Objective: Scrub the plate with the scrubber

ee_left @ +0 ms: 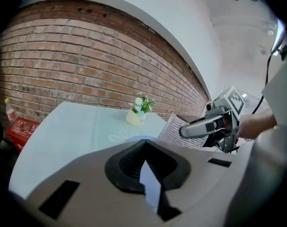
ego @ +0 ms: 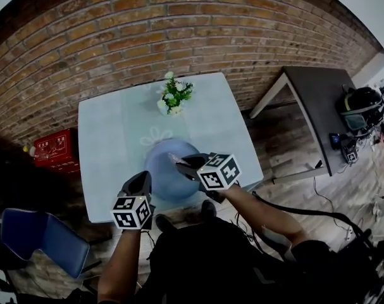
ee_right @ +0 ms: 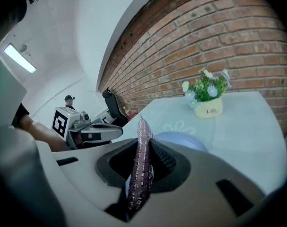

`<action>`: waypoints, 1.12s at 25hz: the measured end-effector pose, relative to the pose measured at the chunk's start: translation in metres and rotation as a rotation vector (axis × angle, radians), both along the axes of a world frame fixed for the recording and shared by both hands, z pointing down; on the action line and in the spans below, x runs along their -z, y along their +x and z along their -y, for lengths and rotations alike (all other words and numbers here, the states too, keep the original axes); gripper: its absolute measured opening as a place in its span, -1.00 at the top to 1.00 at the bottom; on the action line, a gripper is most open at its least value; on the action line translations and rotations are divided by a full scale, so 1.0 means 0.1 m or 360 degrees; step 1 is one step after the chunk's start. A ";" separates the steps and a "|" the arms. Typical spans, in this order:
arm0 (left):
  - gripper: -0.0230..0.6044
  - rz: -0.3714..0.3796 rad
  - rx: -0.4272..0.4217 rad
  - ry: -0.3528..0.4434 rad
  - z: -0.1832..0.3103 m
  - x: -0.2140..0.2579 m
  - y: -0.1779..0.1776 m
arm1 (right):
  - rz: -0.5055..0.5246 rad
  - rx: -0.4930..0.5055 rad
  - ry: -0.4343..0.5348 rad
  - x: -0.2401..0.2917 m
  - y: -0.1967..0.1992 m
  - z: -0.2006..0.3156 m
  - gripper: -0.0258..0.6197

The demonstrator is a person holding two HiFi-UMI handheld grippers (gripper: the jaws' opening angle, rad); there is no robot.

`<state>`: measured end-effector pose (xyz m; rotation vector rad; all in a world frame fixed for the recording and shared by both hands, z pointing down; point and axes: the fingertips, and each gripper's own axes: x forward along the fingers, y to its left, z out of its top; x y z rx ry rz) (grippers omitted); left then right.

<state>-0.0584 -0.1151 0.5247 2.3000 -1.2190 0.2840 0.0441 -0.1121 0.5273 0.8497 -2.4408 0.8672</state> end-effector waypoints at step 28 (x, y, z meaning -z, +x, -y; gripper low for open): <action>0.90 0.0002 0.0211 0.0565 -0.03 1.65 0.24 | -0.0053 -0.0334 0.0882 1.67 1.12 0.17 0.72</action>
